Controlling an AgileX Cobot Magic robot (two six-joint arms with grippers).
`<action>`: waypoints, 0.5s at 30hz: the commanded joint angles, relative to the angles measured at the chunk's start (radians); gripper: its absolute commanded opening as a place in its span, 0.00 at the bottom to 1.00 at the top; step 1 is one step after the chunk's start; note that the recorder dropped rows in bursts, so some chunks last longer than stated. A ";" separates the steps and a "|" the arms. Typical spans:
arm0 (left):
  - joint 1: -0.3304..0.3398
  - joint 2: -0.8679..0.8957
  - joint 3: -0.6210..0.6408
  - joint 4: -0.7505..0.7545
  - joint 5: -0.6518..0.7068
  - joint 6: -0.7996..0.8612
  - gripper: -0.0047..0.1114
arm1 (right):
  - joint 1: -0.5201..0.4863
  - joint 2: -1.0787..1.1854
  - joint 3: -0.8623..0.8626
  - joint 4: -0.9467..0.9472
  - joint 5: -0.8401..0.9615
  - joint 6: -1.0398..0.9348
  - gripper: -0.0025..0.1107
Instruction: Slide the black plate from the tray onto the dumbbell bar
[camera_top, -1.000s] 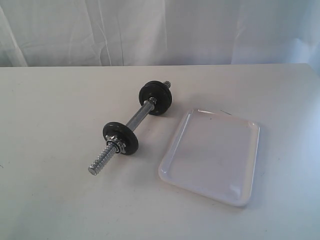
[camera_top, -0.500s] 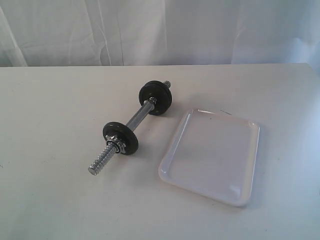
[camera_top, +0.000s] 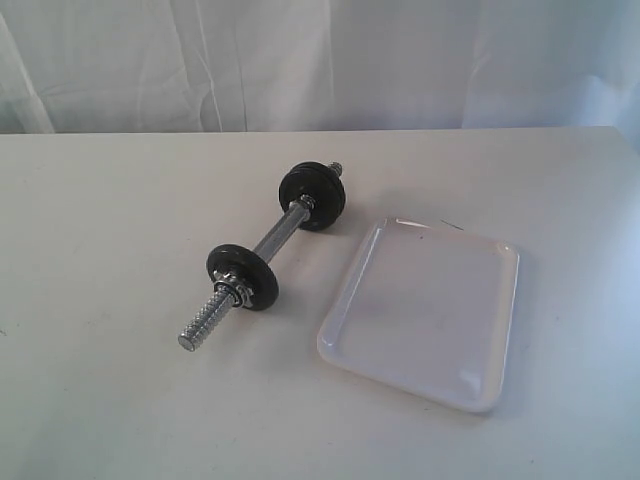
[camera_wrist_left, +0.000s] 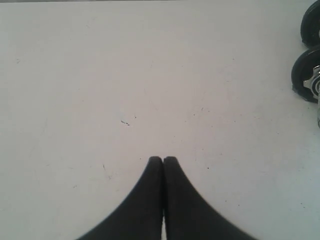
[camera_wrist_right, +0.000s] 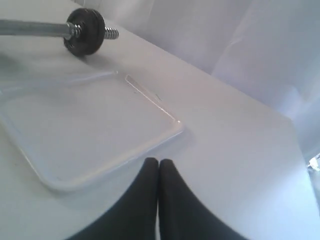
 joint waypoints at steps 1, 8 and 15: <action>-0.003 -0.004 0.005 -0.007 -0.003 0.003 0.04 | -0.002 -0.005 0.010 -0.112 -0.026 0.008 0.02; -0.003 -0.004 0.005 -0.007 -0.003 0.003 0.04 | -0.011 -0.005 0.010 -0.160 -0.024 0.008 0.02; -0.003 -0.004 0.005 -0.007 -0.003 0.003 0.04 | -0.066 -0.005 0.010 -0.158 -0.024 0.008 0.02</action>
